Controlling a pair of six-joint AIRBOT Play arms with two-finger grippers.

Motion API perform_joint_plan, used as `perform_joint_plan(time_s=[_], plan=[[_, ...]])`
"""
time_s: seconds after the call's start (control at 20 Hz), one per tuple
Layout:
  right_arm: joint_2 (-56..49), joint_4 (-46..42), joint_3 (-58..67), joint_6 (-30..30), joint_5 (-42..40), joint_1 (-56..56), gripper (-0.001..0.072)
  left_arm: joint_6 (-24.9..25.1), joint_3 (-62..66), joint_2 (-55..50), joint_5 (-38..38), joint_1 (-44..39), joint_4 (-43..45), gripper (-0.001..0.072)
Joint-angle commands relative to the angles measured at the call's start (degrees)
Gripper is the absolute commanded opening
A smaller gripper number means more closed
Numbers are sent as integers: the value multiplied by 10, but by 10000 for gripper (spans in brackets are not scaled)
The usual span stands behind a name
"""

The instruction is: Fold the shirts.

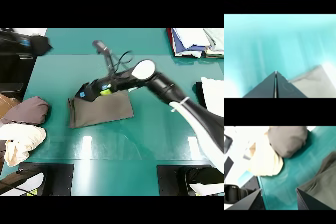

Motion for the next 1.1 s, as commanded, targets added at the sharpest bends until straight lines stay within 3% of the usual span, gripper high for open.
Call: perform_joint_plan(time_s=[0.0, 0.15, 0.35, 0.45, 0.55, 0.85, 1.05], plan=[[-35, 4, -9, -12, 36, 11, 490, 0, 0, 49, -11, 41, 16, 27], [6, -9, -74, -9, 47, -66, 490, 0, 0, 46, -41, 41, 14, 26], [62, -148, -180, 88, 64, -206, 497, 0, -3, 47, -50, 41, 9, 26], [60, -141, -217, 91, 101, -274, 619, 0, -3, 46, -54, 40, 8, 26], [40, -141, -237, 93, 125, -318, 618, 0, -3, 45, -54, 41, 7, 26], [-66, -84, -205, 92, 139, -303, 613, 0, -3, 45, -54, 41, 7, 27], [-147, -29, -119, 92, 139, -239, 547, 1, -3, 45, -58, 41, 7, 27]])
